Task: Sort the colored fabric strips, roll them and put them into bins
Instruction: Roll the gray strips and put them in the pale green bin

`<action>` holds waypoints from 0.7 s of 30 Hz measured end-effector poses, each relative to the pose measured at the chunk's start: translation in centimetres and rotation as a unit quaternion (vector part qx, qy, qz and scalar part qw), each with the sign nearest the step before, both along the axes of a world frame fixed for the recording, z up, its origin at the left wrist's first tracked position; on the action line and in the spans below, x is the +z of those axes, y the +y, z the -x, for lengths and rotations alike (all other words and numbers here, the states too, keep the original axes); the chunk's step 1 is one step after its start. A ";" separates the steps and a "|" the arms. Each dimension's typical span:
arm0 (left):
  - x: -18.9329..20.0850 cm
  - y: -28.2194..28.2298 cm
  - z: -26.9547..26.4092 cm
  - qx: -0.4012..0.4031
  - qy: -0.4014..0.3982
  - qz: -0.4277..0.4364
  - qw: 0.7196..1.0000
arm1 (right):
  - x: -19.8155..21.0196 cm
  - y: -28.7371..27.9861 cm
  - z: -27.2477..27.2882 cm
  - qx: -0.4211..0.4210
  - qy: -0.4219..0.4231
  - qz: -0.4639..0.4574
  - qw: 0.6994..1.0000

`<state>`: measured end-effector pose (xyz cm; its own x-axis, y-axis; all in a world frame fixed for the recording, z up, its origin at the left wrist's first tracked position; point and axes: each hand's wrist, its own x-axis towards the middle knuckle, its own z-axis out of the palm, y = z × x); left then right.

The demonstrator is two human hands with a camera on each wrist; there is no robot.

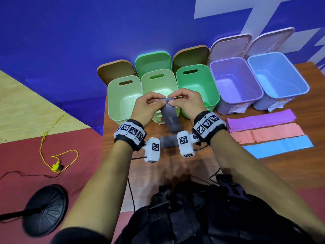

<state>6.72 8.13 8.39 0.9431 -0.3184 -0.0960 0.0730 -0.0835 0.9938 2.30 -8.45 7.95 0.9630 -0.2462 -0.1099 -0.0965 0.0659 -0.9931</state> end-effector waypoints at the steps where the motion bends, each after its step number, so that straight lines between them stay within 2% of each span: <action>1: 0.1 -0.1 0.0 0.004 -0.006 -0.004 1.000 | -0.1 -0.1 0.1 0.001 0.000 -0.003 1.000; 5: 0.4 -0.5 0.2 0.012 -0.029 -0.014 0.999 | -0.4 -0.1 0.2 0.002 0.020 -0.042 0.999; 8: 0.3 -0.6 0.2 0.007 -0.034 -0.019 0.999 | -0.4 -0.1 0.1 -0.007 0.015 -0.025 1.000; 14: -0.1 -0.5 0.0 -0.003 0.019 -0.001 1.000 | 0.0 0.0 0.2 -0.009 -0.001 0.010 1.000; 21: 0.2 -0.4 0.2 0.005 -0.022 0.007 1.000 | -0.3 0.3 0.0 -0.002 -0.004 -0.011 1.000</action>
